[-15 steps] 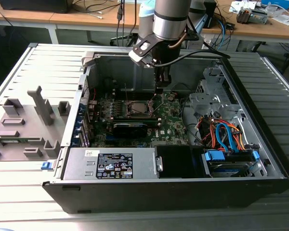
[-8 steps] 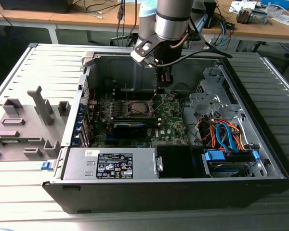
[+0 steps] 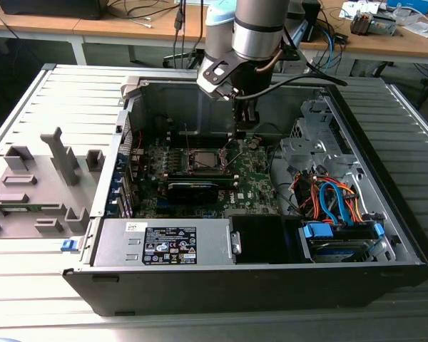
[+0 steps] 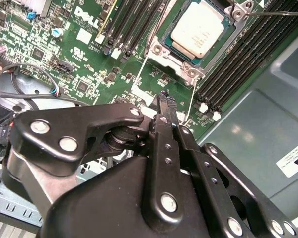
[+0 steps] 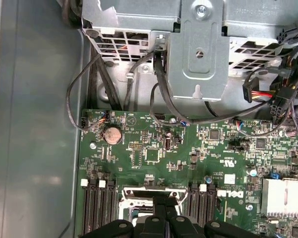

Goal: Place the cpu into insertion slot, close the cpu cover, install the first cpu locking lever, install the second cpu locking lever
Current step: 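Close the cpu cover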

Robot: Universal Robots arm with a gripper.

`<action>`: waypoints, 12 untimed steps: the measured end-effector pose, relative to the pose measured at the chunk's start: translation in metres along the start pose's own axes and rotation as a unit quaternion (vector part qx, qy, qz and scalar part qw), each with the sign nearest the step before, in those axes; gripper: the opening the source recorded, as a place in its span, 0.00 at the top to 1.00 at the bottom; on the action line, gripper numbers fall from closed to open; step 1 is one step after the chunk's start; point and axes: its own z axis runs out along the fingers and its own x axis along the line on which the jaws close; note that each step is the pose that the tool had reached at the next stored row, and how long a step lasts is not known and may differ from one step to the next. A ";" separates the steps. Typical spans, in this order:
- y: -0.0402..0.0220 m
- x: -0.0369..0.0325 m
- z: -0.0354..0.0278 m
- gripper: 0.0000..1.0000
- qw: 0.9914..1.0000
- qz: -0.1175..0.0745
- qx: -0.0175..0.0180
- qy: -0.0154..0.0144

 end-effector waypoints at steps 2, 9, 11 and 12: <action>0.0021 -0.0002 0.0001 0.89 1.000 -0.004 0.000 0.000; 0.0152 -0.0008 0.0014 0.89 1.000 -0.005 0.000 0.000; 0.0173 -0.0009 0.0020 0.89 1.000 -0.005 0.000 0.000; 0.0184 -0.0009 0.0025 0.89 1.000 -0.005 0.000 0.000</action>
